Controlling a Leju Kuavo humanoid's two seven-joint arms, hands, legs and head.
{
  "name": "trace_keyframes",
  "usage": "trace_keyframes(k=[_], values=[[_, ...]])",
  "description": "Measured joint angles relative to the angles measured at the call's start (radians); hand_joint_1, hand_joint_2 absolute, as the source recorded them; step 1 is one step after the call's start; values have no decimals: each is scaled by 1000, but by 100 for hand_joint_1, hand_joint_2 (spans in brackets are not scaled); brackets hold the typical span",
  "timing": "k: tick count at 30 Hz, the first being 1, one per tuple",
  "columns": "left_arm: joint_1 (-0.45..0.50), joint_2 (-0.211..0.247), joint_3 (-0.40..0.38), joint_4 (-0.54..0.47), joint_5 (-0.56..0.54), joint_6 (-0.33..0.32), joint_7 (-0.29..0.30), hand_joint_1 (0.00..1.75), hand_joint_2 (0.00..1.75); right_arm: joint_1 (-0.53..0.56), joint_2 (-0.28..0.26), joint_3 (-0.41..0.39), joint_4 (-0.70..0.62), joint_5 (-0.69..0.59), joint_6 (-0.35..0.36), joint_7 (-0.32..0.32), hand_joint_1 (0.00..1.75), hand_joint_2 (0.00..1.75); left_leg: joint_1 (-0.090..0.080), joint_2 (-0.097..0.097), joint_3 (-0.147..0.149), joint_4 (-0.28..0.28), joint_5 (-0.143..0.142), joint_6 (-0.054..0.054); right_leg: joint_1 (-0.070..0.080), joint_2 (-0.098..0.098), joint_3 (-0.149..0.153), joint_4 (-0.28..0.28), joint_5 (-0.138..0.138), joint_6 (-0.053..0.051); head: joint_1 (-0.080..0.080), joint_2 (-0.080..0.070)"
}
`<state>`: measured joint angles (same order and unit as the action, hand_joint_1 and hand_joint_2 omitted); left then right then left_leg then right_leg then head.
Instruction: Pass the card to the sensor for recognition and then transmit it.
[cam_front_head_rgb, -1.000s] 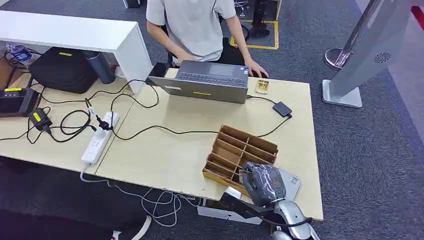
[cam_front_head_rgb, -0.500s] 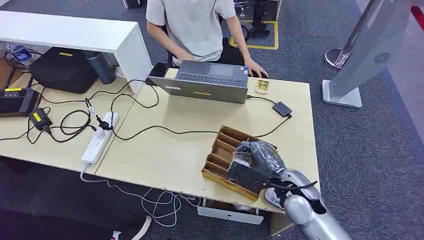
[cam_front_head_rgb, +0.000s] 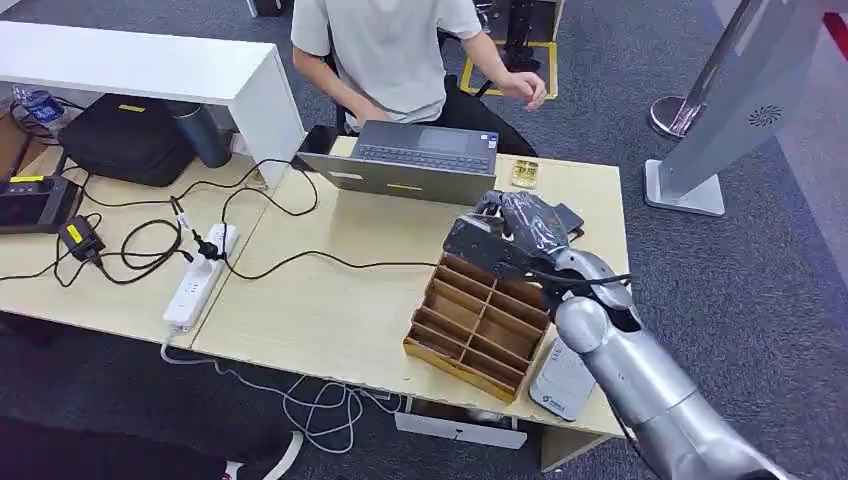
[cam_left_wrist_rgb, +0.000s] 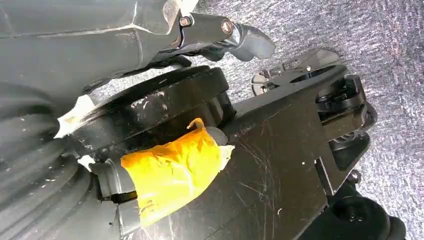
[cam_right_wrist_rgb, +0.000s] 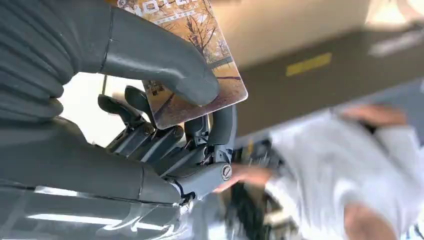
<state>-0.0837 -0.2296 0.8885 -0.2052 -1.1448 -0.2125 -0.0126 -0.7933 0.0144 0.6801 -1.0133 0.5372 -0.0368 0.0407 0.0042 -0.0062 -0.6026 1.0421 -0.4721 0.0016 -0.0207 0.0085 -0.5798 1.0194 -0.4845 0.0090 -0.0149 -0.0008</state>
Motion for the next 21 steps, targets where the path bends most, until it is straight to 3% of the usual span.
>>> trace_keyframes(k=[4,13,21], values=[[-1,0,0,0,-8,-1,0,0,175,-60,40,35,66,137,-110,39,175,175,0,0,0,0,0,0,0,0,0,0,0,0,0,0],[-1,-1,0,0,-11,-1,0,0,175,-91,70,65,121,171,-134,45,175,175,0,0,0,0,0,0,0,0,0,0,0,0,0,0],[-3,-6,0,0,-28,-2,6,0,175,-114,91,43,163,537,-502,71,175,175,0,-1,0,0,0,0,0,0,0,0,0,0,0,0]])
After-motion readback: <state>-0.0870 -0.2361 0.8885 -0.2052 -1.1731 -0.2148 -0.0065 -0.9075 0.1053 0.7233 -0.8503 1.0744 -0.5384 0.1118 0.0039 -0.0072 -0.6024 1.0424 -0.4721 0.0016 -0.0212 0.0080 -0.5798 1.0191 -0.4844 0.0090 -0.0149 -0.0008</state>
